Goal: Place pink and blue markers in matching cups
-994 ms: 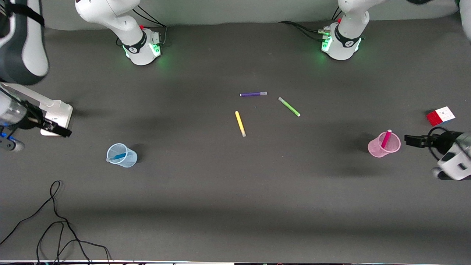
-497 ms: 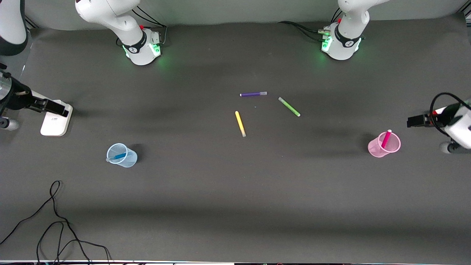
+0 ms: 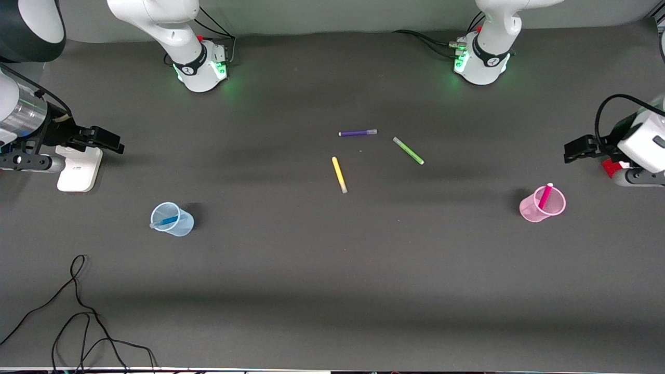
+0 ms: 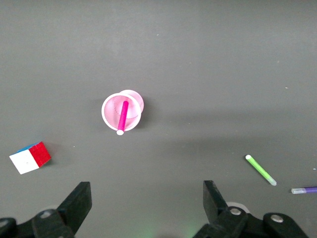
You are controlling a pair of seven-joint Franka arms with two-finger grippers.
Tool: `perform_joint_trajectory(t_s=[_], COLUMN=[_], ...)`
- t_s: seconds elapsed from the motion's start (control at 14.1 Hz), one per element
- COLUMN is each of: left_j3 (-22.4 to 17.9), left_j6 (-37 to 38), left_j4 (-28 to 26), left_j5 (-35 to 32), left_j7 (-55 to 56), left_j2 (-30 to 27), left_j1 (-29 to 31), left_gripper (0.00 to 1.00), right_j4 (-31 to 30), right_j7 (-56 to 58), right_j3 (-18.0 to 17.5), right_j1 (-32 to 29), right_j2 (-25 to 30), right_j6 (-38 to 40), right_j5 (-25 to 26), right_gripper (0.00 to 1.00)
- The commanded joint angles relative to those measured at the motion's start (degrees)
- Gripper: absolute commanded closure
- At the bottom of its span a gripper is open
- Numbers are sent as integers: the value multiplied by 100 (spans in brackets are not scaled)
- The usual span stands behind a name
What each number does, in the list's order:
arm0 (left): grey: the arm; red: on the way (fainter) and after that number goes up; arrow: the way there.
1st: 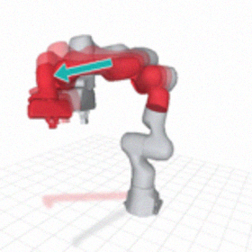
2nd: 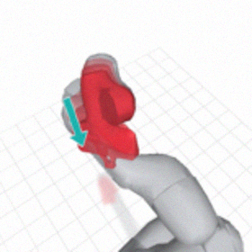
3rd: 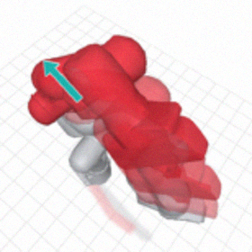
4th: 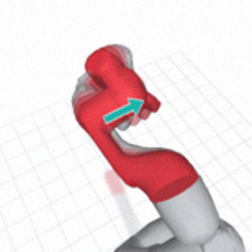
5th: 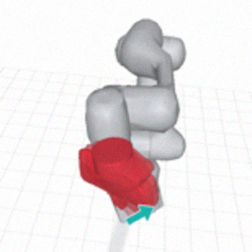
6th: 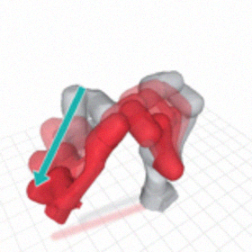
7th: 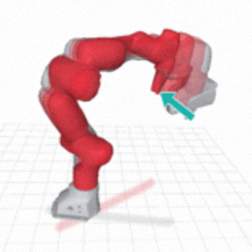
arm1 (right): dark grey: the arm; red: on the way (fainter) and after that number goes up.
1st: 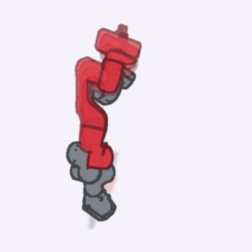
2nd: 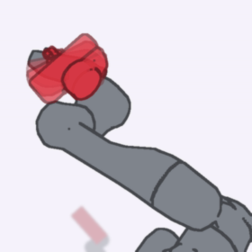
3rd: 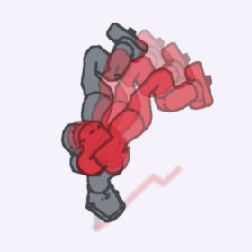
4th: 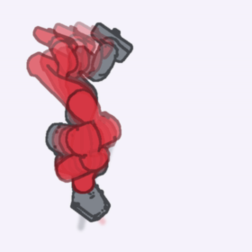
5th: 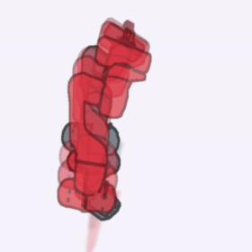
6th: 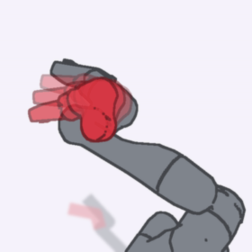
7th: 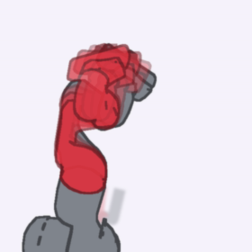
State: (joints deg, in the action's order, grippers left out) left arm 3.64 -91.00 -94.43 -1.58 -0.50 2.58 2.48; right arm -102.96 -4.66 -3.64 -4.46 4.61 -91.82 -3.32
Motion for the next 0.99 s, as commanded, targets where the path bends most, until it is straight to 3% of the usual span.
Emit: perform_joint_trajectory(t_s=[0.0,0.14,0.36,0.92], left_j3=[-128,-110,-109,-110], left_j6=[-76,-76,64,108], left_j4=[-23,-23,65,83], left_j5=[70,79,316,132], left_j7=[85,85,94,103], left_j2=[-91,-99,-99,-91], left_j1=[-204,-204,-195,-204], left_gripper=[0,0,0,0], right_j4=[302,408,487,601], right_j7=[351,352,343,317], right_j3=[-14,152,688,742], right_j1=[-108,23,479,499], right_j2=[67,32,5,-65], right_j6=[400,428,437,498], right_j5=[-169,-169,-178,-205], right_gripper=[0,0,0,0])
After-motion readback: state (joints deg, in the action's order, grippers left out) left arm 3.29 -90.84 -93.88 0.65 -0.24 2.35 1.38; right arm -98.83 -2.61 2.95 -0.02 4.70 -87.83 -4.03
